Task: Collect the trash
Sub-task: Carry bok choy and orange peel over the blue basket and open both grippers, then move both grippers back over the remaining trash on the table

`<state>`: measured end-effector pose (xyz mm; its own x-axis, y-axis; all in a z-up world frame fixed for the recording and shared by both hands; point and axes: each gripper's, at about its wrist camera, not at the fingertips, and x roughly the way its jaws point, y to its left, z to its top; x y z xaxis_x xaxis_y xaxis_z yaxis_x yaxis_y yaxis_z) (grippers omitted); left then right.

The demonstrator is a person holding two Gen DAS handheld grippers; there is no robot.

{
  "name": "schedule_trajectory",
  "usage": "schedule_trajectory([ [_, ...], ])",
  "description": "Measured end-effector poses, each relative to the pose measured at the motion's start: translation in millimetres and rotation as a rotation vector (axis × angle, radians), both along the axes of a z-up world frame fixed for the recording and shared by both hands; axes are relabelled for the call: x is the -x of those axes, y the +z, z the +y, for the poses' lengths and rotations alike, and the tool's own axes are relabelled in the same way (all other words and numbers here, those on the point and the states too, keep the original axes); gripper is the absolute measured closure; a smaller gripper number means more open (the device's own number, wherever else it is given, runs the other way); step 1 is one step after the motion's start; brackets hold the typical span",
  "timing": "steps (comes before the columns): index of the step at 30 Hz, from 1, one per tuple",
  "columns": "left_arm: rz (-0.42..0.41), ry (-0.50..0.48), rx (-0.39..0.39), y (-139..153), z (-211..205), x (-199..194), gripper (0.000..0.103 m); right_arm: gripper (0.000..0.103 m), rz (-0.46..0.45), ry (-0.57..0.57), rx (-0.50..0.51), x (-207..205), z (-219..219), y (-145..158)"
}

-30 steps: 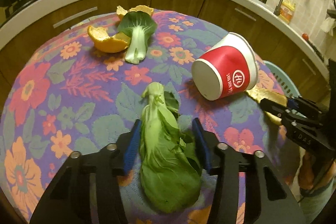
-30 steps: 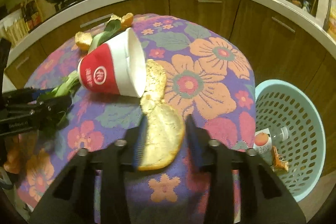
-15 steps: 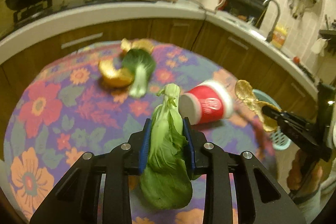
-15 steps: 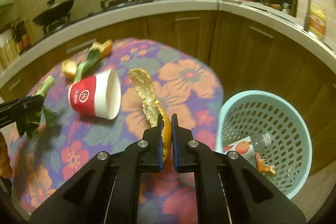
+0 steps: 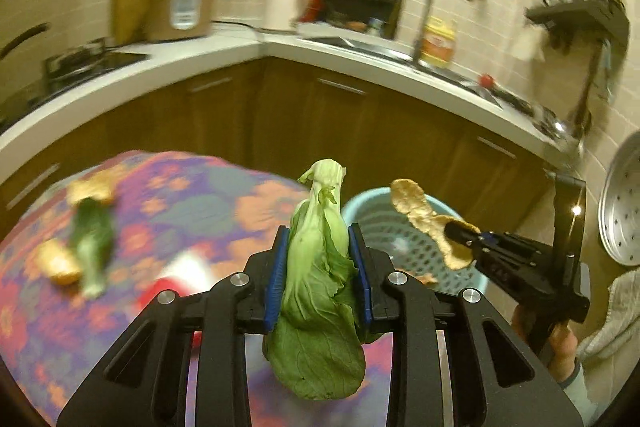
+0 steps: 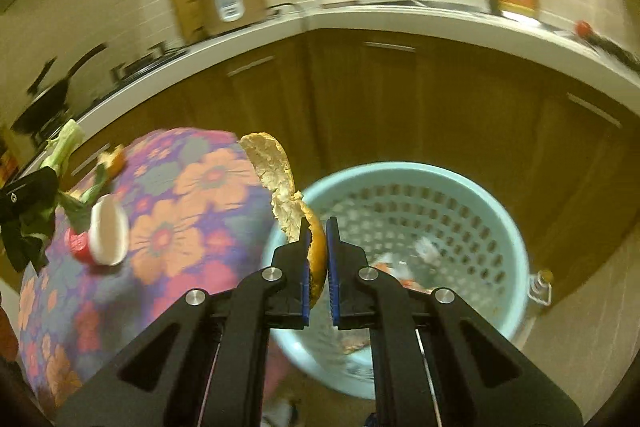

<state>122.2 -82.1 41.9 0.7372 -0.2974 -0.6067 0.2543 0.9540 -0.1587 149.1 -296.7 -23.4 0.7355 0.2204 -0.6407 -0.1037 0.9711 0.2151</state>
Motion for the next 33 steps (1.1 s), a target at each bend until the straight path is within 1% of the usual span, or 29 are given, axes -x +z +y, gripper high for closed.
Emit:
schedule_trajectory([
  [3,0.032,-0.061,0.025,-13,-33,-20,0.075,0.098,0.022,-0.059,-0.016,-2,-24,-9],
  [7,0.057,-0.125,0.019,-31,-80,-41,0.075,0.098,0.065,-0.126,-0.039,-6,-49,-25],
  [11,0.085,-0.15,0.018,-52,-105,-58,0.074,0.098,0.114,-0.155,-0.04,-14,-59,-42],
  [15,0.127,-0.178,0.034,-75,-113,-66,0.072,0.098,0.156,-0.167,-0.042,-21,-60,-60],
  [18,0.143,-0.173,0.037,-86,-114,-69,0.063,0.097,0.188,-0.164,-0.053,-21,-62,-72],
  [19,0.157,-0.178,0.039,-90,-114,-70,0.054,0.096,0.204,-0.162,-0.064,-23,-63,-75],
  [20,0.159,-0.181,0.046,-90,-113,-71,0.053,0.094,0.221,-0.155,-0.089,-24,-65,-79],
  [22,0.157,-0.19,0.061,-87,-110,-70,0.053,0.091,0.232,-0.153,-0.096,-23,-67,-82],
  [24,0.145,-0.19,0.07,-81,-106,-66,0.048,0.087,0.234,-0.141,-0.091,-22,-64,-81],
  [25,0.131,-0.187,0.075,-77,-102,-63,0.046,0.081,0.23,-0.135,-0.089,-21,-63,-80],
  [27,0.12,-0.177,0.085,-71,-95,-58,0.044,0.078,0.21,-0.129,-0.067,-18,-57,-72],
  [30,0.106,-0.162,0.105,-60,-82,-50,0.044,0.074,0.183,-0.111,-0.07,-15,-49,-58],
  [33,0.063,-0.131,0.111,-42,-57,-35,0.044,0.065,0.135,-0.077,-0.063,-12,-34,-35],
])
